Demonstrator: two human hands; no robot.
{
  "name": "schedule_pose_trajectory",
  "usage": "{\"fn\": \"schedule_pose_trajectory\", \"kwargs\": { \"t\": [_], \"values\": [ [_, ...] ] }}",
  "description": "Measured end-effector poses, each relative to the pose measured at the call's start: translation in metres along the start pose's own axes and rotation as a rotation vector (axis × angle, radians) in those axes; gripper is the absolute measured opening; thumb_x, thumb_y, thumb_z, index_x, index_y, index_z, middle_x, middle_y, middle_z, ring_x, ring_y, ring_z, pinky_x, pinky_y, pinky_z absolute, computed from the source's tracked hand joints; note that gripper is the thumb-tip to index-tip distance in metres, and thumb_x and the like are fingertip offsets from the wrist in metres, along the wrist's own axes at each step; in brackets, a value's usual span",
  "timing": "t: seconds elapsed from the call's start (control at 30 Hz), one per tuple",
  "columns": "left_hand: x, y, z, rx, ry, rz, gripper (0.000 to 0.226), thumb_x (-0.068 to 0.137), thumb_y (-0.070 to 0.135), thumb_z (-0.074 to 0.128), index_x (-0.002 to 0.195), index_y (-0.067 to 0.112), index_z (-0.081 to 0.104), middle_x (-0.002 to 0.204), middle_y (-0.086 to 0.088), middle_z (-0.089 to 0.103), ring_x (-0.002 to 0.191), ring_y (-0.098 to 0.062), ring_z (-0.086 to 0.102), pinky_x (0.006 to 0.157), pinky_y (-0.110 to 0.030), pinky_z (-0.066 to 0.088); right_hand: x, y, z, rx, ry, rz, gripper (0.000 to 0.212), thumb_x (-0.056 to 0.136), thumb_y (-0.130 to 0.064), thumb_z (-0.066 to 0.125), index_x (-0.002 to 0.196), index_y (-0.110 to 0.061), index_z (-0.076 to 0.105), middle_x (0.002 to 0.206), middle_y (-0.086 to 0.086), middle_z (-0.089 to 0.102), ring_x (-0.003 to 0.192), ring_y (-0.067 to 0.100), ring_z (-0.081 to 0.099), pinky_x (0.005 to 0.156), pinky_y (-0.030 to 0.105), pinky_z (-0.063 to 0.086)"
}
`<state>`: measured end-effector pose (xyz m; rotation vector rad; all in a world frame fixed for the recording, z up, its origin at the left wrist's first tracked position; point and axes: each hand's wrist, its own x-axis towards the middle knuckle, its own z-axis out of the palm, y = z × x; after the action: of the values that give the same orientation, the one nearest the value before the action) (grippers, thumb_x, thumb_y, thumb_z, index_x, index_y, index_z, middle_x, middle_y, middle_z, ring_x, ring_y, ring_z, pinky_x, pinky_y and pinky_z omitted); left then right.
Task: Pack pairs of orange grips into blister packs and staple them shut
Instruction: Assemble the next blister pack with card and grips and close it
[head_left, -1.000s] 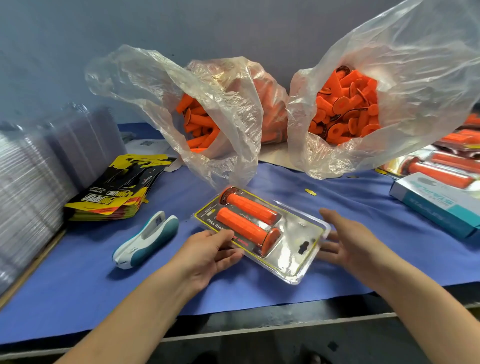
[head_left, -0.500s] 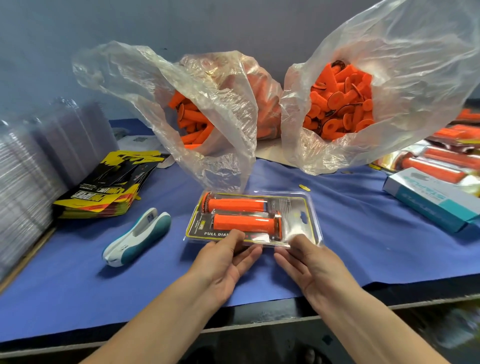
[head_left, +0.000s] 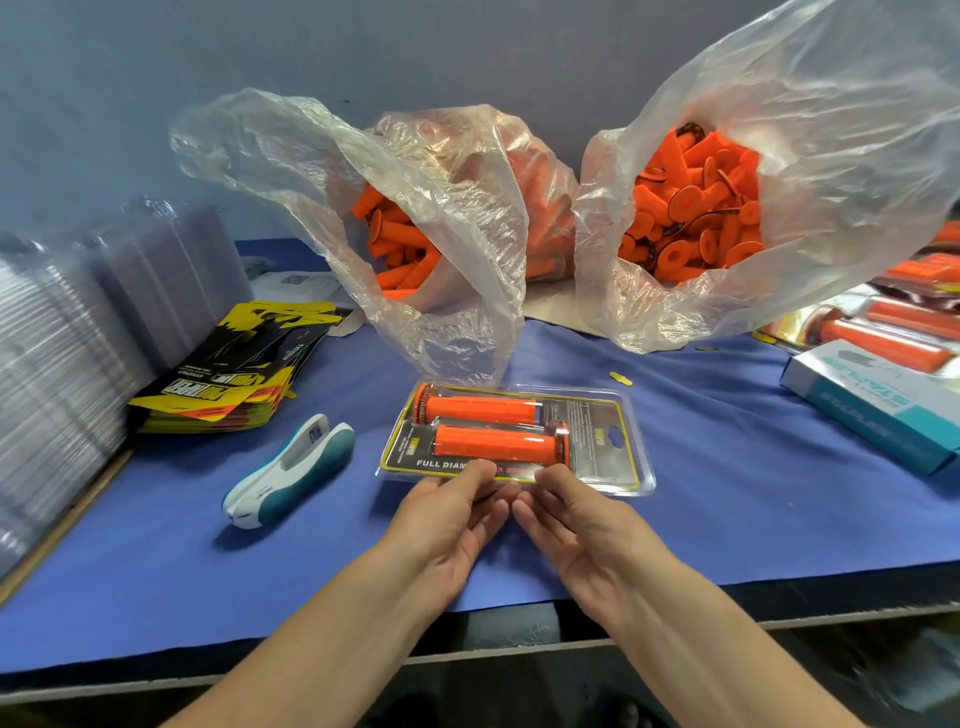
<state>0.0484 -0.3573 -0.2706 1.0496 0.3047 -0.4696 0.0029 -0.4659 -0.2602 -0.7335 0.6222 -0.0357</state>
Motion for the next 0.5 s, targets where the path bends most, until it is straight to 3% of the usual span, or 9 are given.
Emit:
{"fn": "schedule_pose_trajectory", "kwargs": {
  "t": [0.1, 0.23, 0.3, 0.33, 0.4, 0.47, 0.5],
  "values": [
    [0.0, 0.004, -0.001, 0.077, 0.001, 0.003, 0.011, 0.093, 0.008, 0.061, 0.104, 0.011, 0.061, 0.075, -0.005, 0.067, 0.052, -0.006, 0.064, 0.044, -0.015, 0.046, 0.004, 0.003, 0.005, -0.021, 0.025, -0.029, 0.015, 0.086, 0.007, 0.06, 0.075, -0.003, 0.062, 0.075, 0.013, 0.059, 0.066, 0.017, 0.059, 0.055, 0.016, 0.056],
    [-0.011, 0.015, 0.0, 0.08, -0.064, -0.118, 0.009, 0.095, 0.013, 0.062, 0.101, 0.007, 0.064, 0.079, -0.009, 0.071, 0.055, -0.01, 0.063, 0.045, -0.018, 0.049, 0.008, 0.004, 0.007, -0.016, 0.093, -0.073, 0.015, 0.085, 0.007, 0.061, 0.074, -0.003, 0.062, 0.064, 0.007, 0.058, 0.062, 0.015, 0.058, 0.05, 0.016, 0.054],
    [-0.02, 0.027, -0.006, 0.368, -0.172, -0.164, 0.025, 0.098, 0.031, 0.058, 0.097, 0.006, 0.063, 0.087, -0.014, 0.075, 0.054, -0.013, 0.063, 0.045, -0.02, 0.049, 0.009, 0.004, 0.006, -0.02, 0.12, -0.094, 0.016, 0.086, 0.005, 0.062, 0.073, -0.005, 0.061, 0.058, 0.004, 0.059, 0.061, 0.014, 0.057, 0.047, 0.016, 0.053],
    [-0.024, 0.037, -0.013, 0.59, -0.19, -0.106, 0.034, 0.098, 0.04, 0.055, 0.09, 0.008, 0.063, 0.082, -0.012, 0.075, 0.048, -0.012, 0.06, 0.042, -0.02, 0.046, 0.01, 0.002, 0.004, -0.017, 0.127, -0.099, 0.017, 0.087, 0.004, 0.063, 0.073, -0.006, 0.061, 0.056, 0.002, 0.059, 0.061, 0.014, 0.057, 0.047, 0.016, 0.052],
    [-0.025, 0.06, -0.033, 1.028, -0.035, 0.267, 0.044, 0.097, 0.049, 0.051, 0.073, 0.015, 0.062, 0.065, -0.002, 0.071, 0.043, -0.013, 0.055, 0.041, -0.022, 0.041, 0.011, -0.001, 0.002, -0.018, 0.131, -0.103, 0.018, 0.087, 0.002, 0.064, 0.074, -0.009, 0.061, 0.055, 0.0, 0.059, 0.06, 0.013, 0.057, 0.047, 0.016, 0.053],
    [-0.02, 0.084, -0.057, 1.39, 0.376, 0.696, 0.044, 0.094, 0.055, 0.048, 0.074, 0.018, 0.063, 0.072, 0.001, 0.069, 0.069, -0.022, 0.063, 0.06, -0.031, 0.048, 0.012, -0.002, 0.0, -0.033, 0.128, -0.106, 0.018, 0.088, 0.002, 0.063, 0.074, -0.01, 0.061, 0.056, 0.0, 0.058, 0.06, 0.014, 0.057, 0.048, 0.017, 0.054],
    [-0.015, 0.092, -0.07, 1.512, 0.534, 0.75, 0.04, 0.092, 0.058, 0.048, 0.088, 0.022, 0.064, 0.091, 0.0, 0.069, 0.09, -0.027, 0.062, 0.075, -0.037, 0.05, 0.012, -0.002, -0.001, -0.042, 0.123, -0.108, 0.017, 0.088, 0.002, 0.063, 0.075, -0.009, 0.061, 0.056, 0.0, 0.058, 0.06, 0.014, 0.057, 0.048, 0.017, 0.054]
  ]
}}
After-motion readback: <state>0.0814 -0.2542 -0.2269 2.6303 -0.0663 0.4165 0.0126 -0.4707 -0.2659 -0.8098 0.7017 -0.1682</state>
